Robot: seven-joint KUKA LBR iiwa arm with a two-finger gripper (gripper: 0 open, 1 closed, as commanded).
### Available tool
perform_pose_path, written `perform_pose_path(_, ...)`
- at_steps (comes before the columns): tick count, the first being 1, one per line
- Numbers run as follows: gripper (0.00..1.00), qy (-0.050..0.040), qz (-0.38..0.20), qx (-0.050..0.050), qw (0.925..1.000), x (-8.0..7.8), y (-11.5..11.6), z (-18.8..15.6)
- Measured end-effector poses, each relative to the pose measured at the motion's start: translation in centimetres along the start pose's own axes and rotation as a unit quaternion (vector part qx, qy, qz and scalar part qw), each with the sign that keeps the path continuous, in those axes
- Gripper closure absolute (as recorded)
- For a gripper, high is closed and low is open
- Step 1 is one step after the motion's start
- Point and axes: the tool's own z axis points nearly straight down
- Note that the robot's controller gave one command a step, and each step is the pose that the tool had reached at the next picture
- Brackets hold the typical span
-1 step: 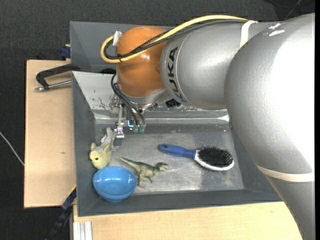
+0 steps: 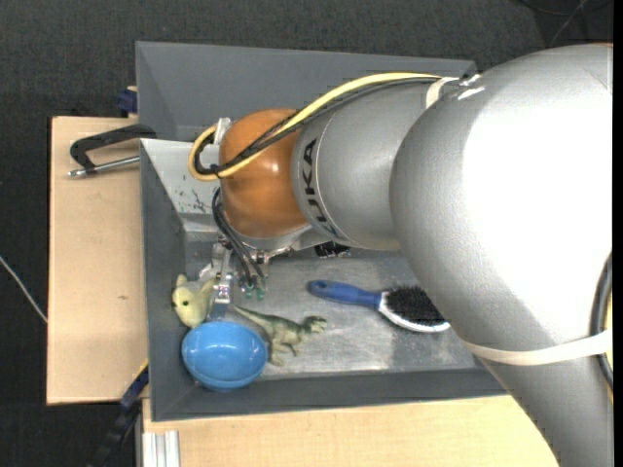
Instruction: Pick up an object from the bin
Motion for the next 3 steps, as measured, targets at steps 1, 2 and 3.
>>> perform_pose_path(1,1.00,0.0010,0.001,0.000,1.0000,0.04,-0.06,0.11)
perform_pose_path(2,0.00,0.0008,0.001,0.000,1.0000,0.02,-0.06,0.13)
perform_pose_path(3,1.00,0.0009,0.001,0.000,1.0000,0.02,-0.09,0.12)
